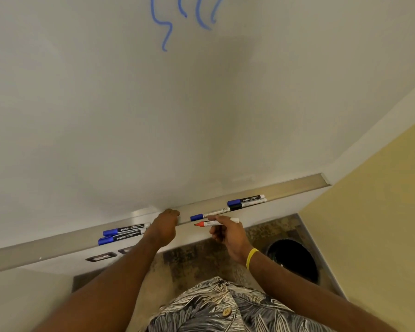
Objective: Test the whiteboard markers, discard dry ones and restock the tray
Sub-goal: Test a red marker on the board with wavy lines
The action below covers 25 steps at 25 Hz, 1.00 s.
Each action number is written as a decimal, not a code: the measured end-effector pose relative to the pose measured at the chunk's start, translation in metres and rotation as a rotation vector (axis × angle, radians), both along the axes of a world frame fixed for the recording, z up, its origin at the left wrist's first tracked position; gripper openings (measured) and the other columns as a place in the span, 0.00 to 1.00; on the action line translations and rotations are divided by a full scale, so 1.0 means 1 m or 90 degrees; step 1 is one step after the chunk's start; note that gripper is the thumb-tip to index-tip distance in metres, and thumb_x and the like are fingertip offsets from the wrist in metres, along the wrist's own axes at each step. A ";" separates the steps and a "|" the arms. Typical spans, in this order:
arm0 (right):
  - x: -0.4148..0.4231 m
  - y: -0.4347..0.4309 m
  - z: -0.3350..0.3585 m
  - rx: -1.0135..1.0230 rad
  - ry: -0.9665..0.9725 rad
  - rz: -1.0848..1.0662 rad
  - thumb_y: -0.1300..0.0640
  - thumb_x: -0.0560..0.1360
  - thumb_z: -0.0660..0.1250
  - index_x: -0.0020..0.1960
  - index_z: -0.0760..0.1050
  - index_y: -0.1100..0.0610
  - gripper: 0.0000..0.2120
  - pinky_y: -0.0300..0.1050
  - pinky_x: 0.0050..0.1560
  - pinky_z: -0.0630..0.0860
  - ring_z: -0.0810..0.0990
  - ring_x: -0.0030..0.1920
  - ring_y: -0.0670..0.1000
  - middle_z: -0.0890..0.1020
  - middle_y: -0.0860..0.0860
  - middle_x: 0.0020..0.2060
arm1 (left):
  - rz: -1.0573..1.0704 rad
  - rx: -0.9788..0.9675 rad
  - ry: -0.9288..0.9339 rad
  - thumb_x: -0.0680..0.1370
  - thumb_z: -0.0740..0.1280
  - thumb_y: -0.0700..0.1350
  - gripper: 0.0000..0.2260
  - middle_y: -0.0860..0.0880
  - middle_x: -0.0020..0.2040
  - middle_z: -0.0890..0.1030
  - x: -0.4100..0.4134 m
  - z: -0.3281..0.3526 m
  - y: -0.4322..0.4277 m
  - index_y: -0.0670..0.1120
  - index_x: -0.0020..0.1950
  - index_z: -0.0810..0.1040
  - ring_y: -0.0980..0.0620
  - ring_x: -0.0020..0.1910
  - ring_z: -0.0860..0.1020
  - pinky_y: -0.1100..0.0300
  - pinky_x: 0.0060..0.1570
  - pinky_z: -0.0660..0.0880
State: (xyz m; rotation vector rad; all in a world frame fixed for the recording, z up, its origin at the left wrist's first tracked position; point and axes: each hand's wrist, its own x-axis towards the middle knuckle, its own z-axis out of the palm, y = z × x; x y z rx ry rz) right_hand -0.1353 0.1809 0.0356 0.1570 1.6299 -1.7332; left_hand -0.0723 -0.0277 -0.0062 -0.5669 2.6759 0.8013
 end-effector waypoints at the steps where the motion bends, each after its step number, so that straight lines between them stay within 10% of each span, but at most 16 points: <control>1: -0.001 0.004 0.001 0.005 0.003 -0.011 0.55 0.81 0.61 0.52 0.84 0.62 0.15 0.42 0.35 0.71 0.77 0.33 0.50 0.81 0.56 0.34 | -0.007 -0.004 -0.002 0.79 0.61 0.34 0.12 0.45 0.59 0.76 -0.004 0.000 -0.002 0.45 0.60 0.75 0.47 0.56 0.75 0.60 0.56 0.70; 16: -0.004 0.019 -0.001 0.002 0.011 -0.092 0.55 0.80 0.63 0.52 0.84 0.61 0.13 0.42 0.36 0.73 0.77 0.35 0.51 0.81 0.56 0.34 | -0.051 -0.054 0.048 0.79 0.64 0.42 0.03 0.49 0.51 0.75 -0.002 -0.010 -0.005 0.50 0.50 0.76 0.52 0.47 0.75 0.62 0.48 0.70; 25: -0.023 -0.004 0.038 -0.138 0.048 -0.124 0.60 0.79 0.62 0.48 0.84 0.60 0.12 0.46 0.39 0.72 0.76 0.36 0.53 0.79 0.57 0.33 | -0.113 -0.271 0.421 0.78 0.61 0.55 0.21 0.45 0.68 0.75 0.019 0.059 -0.013 0.47 0.68 0.73 0.45 0.67 0.73 0.47 0.65 0.72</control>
